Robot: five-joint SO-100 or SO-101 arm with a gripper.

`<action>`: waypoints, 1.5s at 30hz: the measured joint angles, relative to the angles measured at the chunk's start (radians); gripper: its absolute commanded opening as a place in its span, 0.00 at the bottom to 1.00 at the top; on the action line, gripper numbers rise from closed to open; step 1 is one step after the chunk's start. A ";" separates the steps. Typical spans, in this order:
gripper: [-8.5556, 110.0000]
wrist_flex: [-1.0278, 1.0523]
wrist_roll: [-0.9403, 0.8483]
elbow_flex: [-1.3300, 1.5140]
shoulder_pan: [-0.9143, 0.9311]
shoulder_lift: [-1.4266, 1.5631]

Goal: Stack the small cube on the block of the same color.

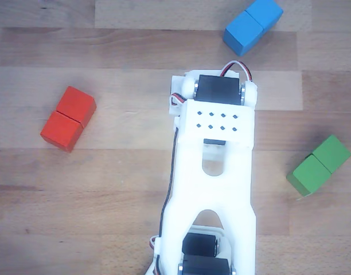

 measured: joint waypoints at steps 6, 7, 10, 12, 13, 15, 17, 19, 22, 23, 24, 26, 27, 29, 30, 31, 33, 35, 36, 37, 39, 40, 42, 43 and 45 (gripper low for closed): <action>0.08 0.000 0.000 0.006 0.000 0.000; 0.08 0.000 0.000 0.006 0.000 0.000; 0.08 0.000 0.000 0.006 0.000 0.000; 0.11 0.000 0.000 0.006 0.000 0.000; 0.12 0.000 0.000 0.006 0.000 0.000; 0.16 0.000 0.000 0.006 0.000 0.000; 0.20 0.000 0.000 0.006 0.000 0.000; 0.24 0.000 0.000 0.006 0.002 0.000; 0.28 0.000 0.000 0.006 0.026 0.000; 0.29 0.000 0.000 0.006 0.035 0.000; 0.30 0.000 0.000 0.006 0.044 0.000; 0.30 0.000 0.000 0.006 0.060 0.000; 0.30 0.000 0.000 0.006 0.064 0.000; 0.30 0.000 0.000 0.006 0.067 0.000; 0.30 0.002 0.000 0.006 0.067 0.000; 0.30 0.003 0.000 0.006 0.067 0.000; 0.30 0.028 0.000 0.006 0.067 0.000; 0.30 0.060 0.000 0.006 0.067 0.000; 0.30 0.075 0.000 0.006 0.067 0.000; 0.30 0.091 0.000 0.006 0.067 0.000; 0.30 0.115 0.000 0.006 0.067 0.000; 0.30 0.124 0.000 0.006 0.067 0.000; 0.30 0.137 0.000 0.006 0.067 0.000; 0.30 0.138 0.000 0.006 0.067 0.000; 0.30 0.141 0.000 0.006 0.067 0.000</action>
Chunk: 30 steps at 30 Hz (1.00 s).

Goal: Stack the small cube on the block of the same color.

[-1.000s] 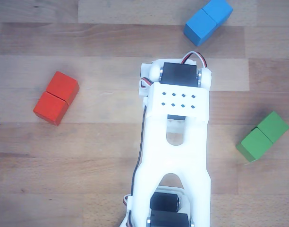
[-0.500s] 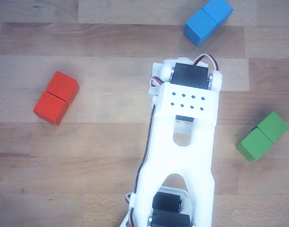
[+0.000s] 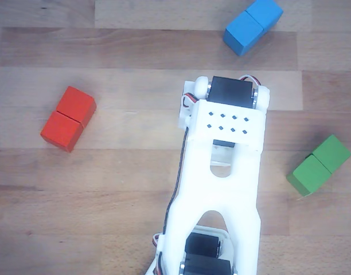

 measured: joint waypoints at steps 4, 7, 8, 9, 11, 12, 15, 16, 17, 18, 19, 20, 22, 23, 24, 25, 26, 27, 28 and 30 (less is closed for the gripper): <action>0.30 0.002 0.000 0.000 0.000 0.000; 0.30 0.002 0.000 0.000 0.000 -0.021; 0.30 0.002 0.000 0.000 0.000 -0.035; 0.30 0.002 0.000 0.000 0.000 -0.049; 0.30 0.002 0.000 0.000 0.000 -0.077; 0.30 0.002 0.000 0.000 0.000 -0.084; 0.30 -0.006 0.000 0.000 0.000 -0.101; 0.30 -0.017 0.000 0.000 0.000 -0.107; 0.30 -0.031 0.000 0.000 0.000 -0.114; 0.30 -0.043 0.000 0.000 0.000 -0.118; 0.30 -0.055 0.000 0.000 0.000 -0.124; 0.30 -0.069 0.000 0.000 0.000 -0.130; 0.30 -0.091 0.000 0.000 0.000 -0.143; 0.30 -0.100 0.000 0.000 0.000 -0.149; 0.30 -0.107 0.000 0.000 0.000 -0.155; 0.30 -0.114 0.000 0.000 0.000 -0.161; 0.30 -0.117 0.000 0.000 0.000 -0.167; 0.30 -0.120 0.000 0.000 0.000 -0.173; 0.30 -0.120 0.000 0.000 0.000 -0.179; 0.30 -0.120 0.000 0.000 0.000 -0.193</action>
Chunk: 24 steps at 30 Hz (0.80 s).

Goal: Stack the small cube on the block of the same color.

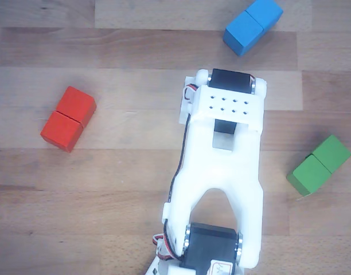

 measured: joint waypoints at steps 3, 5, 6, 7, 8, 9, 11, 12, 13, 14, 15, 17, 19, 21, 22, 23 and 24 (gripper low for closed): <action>0.30 0.000 0.000 0.000 0.000 -0.018; 0.30 0.000 0.000 0.000 0.000 -0.023; 0.30 0.000 0.000 0.000 0.000 -0.023; 0.29 0.000 0.000 0.000 0.000 -0.023; 0.29 0.000 0.000 0.000 0.000 -0.023; 0.28 0.000 0.000 0.000 0.000 -0.023; 0.25 0.000 0.000 0.000 0.000 -0.023; 0.23 0.000 0.000 0.000 0.000 -0.023; 0.21 0.000 0.000 0.000 0.000 -0.023; 0.19 0.000 0.000 0.000 0.000 -0.023; 0.18 -0.002 0.000 0.000 0.000 -0.023; 0.16 -0.003 0.002 0.000 0.000 -0.023; 0.14 -0.003 0.002 0.000 0.000 -0.023; 0.14 -0.003 0.002 0.000 0.000 -0.023; 0.13 -0.003 0.002 0.000 0.000 -0.023; 0.13 -0.003 0.002 0.000 0.000 -0.023; 0.13 -0.006 0.002 0.000 0.000 -0.023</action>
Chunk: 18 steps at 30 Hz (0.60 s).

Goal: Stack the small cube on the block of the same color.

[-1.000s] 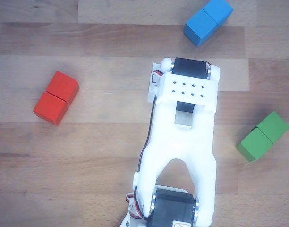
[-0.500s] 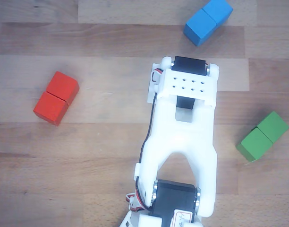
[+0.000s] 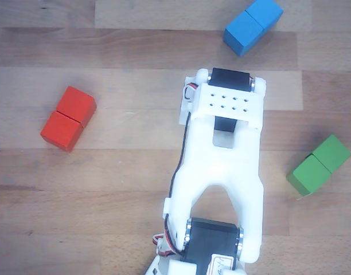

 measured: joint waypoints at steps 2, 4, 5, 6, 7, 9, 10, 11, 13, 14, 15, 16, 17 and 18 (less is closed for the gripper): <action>0.13 -0.012 0.000 0.000 0.000 0.000; 0.13 -0.026 -0.002 0.000 0.000 0.000; 0.13 -0.032 -0.002 0.000 0.000 0.000; 0.13 -0.037 -0.002 0.000 0.000 0.000; 0.13 -0.040 -0.002 0.000 0.000 0.000; 0.14 -0.043 -0.002 0.000 0.005 0.000; 0.14 -0.043 -0.002 -0.003 0.006 0.000; 0.14 -0.043 -0.002 -0.012 0.009 -0.002; 0.14 -0.043 -0.002 -0.046 0.017 -0.002; 0.14 -0.043 -0.002 -0.066 0.026 -0.002; 0.14 -0.043 -0.002 -0.089 0.040 -0.002; 0.14 -0.043 -0.002 -0.114 0.055 -0.002; 0.14 -0.043 -0.002 -0.137 0.075 -0.002; 0.14 -0.043 -0.002 -0.160 0.095 -0.002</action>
